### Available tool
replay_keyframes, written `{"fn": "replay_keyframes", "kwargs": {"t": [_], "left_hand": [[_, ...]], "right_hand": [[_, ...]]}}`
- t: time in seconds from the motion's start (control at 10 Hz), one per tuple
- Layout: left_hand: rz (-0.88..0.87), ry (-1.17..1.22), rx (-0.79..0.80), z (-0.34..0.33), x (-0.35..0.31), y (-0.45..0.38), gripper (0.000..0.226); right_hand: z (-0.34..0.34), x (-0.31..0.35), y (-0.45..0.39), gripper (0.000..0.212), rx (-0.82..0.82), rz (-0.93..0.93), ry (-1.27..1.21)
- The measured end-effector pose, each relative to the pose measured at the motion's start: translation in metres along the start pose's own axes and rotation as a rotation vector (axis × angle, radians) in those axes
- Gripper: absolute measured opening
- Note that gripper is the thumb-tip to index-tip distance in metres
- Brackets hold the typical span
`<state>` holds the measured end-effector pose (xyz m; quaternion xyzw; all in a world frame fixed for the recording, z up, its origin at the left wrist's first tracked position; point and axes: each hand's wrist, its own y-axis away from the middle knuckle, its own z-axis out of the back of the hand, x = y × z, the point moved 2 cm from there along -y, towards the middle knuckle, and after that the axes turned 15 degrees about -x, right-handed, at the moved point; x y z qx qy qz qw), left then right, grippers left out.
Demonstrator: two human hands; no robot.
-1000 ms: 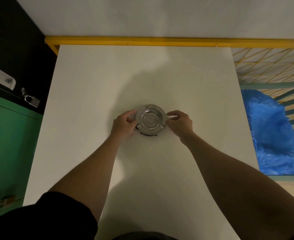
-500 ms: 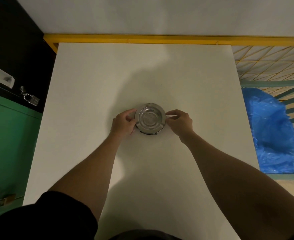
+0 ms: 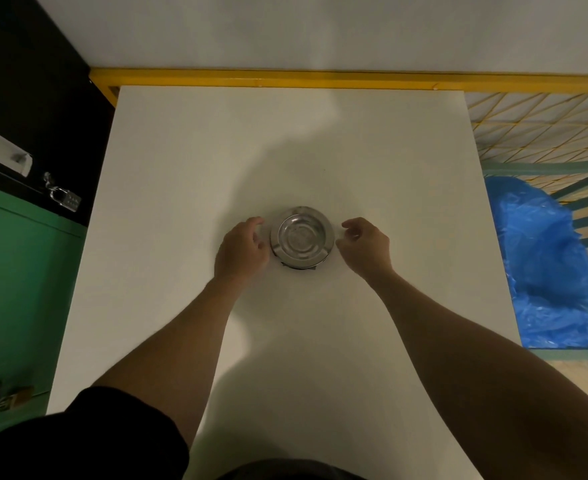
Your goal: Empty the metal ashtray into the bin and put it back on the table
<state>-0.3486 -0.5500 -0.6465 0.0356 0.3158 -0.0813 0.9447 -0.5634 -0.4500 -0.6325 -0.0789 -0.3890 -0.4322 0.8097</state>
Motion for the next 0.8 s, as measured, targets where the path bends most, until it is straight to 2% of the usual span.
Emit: {"fn": "replay_keyframes", "kwargs": {"t": [0.1,0.2,0.5,0.8], "left_hand": [[-0.224,-0.312,0.048,0.000,0.007,0.005,0.055],[-0.271,-0.405,0.102,-0.002,0.012,0.007,0.059],[-0.248,-0.427,0.177,-0.005,0.011,0.008,0.061],[-0.296,-0.431,0.140,0.023,-0.017,-0.011,0.060]], "right_hand": [[0.000,-0.001,0.004,0.065,0.109,0.333,0.354],[-0.001,-0.006,0.009,0.075,0.178,0.417,0.499],[-0.002,-0.009,0.009,0.077,0.240,0.423,0.576],[0.017,0.025,-0.001,0.079,0.162,0.459,0.508]]}}
